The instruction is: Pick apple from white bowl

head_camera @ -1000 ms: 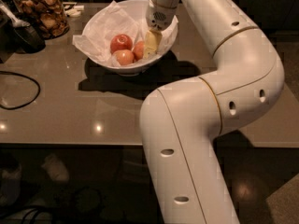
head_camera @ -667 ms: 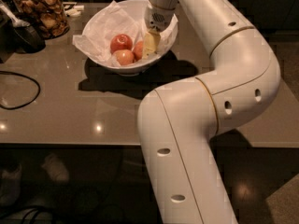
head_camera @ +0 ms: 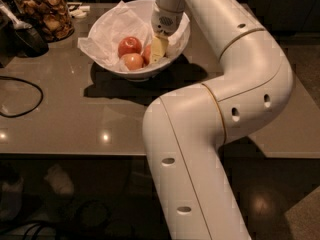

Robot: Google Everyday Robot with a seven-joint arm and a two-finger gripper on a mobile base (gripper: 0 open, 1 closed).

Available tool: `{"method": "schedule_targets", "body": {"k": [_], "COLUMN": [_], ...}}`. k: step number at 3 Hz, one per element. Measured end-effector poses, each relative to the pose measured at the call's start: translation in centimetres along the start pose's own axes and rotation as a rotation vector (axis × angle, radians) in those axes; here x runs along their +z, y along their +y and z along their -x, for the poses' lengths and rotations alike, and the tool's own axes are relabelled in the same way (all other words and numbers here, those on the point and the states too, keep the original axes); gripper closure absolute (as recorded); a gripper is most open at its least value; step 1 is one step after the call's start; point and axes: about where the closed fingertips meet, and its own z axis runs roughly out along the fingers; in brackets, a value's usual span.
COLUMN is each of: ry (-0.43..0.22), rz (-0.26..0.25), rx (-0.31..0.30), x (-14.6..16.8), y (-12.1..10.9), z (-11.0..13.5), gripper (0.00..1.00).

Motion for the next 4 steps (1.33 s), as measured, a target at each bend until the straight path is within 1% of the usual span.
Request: {"method": "schedule_targets", "body": {"k": [1,3,4], "ry": [-0.007,-0.008,-0.008], "rz": [0.013,0.013,0.013], "rx": [0.008,0.008,0.008], "x": [0.35,0.36,0.36], "y": [0.11,0.11,0.11], "z": [-0.03,-0.03,-0.03], "gripper": [0.46,0.92,1.00]}}
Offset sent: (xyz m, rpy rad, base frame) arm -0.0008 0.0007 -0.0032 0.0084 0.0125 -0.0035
